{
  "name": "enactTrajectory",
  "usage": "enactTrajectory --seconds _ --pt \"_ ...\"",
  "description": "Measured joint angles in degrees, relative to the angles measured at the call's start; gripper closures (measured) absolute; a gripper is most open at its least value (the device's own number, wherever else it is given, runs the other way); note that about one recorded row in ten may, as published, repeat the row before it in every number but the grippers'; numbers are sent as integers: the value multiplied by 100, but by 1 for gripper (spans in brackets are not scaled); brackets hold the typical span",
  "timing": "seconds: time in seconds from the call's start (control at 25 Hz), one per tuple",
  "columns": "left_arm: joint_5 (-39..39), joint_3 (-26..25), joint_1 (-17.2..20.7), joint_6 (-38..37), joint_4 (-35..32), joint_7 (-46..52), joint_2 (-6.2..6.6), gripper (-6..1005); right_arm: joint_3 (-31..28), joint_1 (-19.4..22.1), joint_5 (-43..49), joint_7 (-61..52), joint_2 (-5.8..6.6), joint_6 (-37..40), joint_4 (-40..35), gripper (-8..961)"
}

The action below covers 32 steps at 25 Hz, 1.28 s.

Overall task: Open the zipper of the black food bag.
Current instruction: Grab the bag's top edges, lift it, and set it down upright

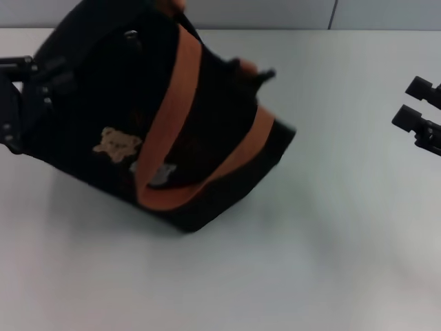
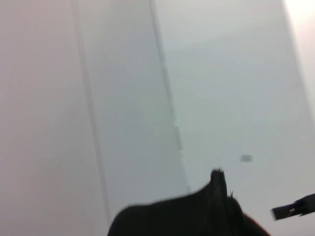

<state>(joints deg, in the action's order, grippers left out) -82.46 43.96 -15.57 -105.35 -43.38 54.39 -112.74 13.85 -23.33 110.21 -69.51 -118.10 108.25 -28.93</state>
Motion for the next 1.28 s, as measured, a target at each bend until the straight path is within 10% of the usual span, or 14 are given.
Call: enactTrajectory --seconds 0.48,1.28 --pt "-1525 62 -582 -182 -897 99 -562 956 257 -154 50 -5 -11 -350 514 125" --pt "-1453 133 -570 149 -335 -44 -563 1000 682 -267 44 -88 -75 -1070 696 125"
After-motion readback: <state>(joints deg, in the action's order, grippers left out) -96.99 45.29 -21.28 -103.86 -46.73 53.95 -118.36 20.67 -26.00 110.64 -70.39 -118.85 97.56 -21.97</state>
